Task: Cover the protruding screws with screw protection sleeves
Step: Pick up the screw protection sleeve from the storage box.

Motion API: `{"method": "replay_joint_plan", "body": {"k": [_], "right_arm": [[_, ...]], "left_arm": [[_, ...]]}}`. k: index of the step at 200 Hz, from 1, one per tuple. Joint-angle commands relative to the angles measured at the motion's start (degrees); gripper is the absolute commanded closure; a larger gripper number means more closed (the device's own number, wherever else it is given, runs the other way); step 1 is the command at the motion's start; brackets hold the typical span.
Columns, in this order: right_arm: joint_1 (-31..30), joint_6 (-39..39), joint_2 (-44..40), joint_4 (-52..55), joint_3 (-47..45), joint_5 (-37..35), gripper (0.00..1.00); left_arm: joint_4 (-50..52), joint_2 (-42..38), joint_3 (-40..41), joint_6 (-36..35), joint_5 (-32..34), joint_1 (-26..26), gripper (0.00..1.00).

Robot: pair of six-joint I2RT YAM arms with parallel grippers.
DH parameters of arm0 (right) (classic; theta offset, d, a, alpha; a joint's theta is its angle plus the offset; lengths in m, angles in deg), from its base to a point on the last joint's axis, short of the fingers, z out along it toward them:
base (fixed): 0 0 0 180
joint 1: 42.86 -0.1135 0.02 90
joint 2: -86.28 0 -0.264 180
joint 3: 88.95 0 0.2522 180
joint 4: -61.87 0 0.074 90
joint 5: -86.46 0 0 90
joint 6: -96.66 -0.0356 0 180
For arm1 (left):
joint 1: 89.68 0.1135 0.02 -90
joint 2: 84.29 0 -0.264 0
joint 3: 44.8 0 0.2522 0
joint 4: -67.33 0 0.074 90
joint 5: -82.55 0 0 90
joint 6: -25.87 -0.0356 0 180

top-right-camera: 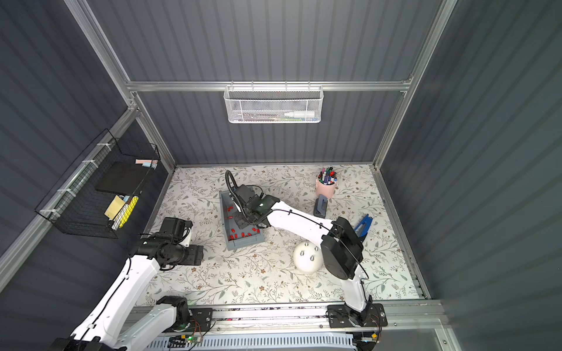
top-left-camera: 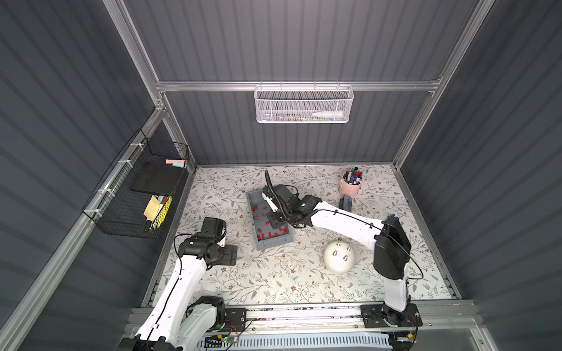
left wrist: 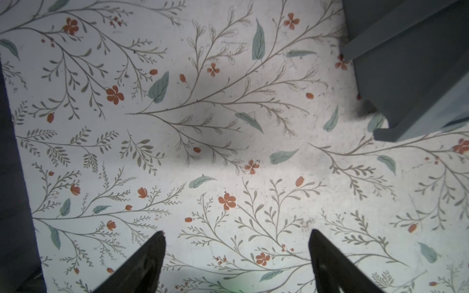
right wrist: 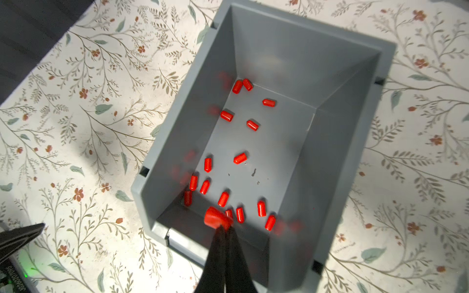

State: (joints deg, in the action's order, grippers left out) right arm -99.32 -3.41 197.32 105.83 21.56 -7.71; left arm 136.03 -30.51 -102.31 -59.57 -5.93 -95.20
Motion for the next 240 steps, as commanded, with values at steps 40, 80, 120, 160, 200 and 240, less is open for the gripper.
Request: {"method": "replay_joint_plan", "body": {"k": [40,80,120,160,200,240], "right_arm": [[0.5,0.9,-13.3,-0.8,-9.3,-4.3,1.00],[3.9,-2.3,-23.6,-0.5,-17.1,-3.7,1.00],[7.7,-2.3,-36.7,2.1,-24.4,-1.2,1.00],[9.4,-4.0,-47.0,6.9,-27.0,-2.2,1.00],[9.7,-4.3,-54.2,6.5,-30.2,-0.7,1.00],[9.8,-4.5,-59.1,-1.1,-36.0,3.4,1.00]], "left_arm": [[0.1,4.9,-7.6,3.4,-9.7,-3.2,0.16],[-3.8,10.4,-12.8,5.9,-12.9,-10.6,0.16],[-6.1,17.8,-18.6,10.3,-21.1,-16.8,0.17],[-9.4,22.3,-22.9,10.6,-26.3,-23.0,0.17],[-15.9,25.0,-26.2,11.1,-41.4,-24.3,0.18],[-17.9,26.7,-26.9,9.4,-50.2,-25.5,0.24]]}}
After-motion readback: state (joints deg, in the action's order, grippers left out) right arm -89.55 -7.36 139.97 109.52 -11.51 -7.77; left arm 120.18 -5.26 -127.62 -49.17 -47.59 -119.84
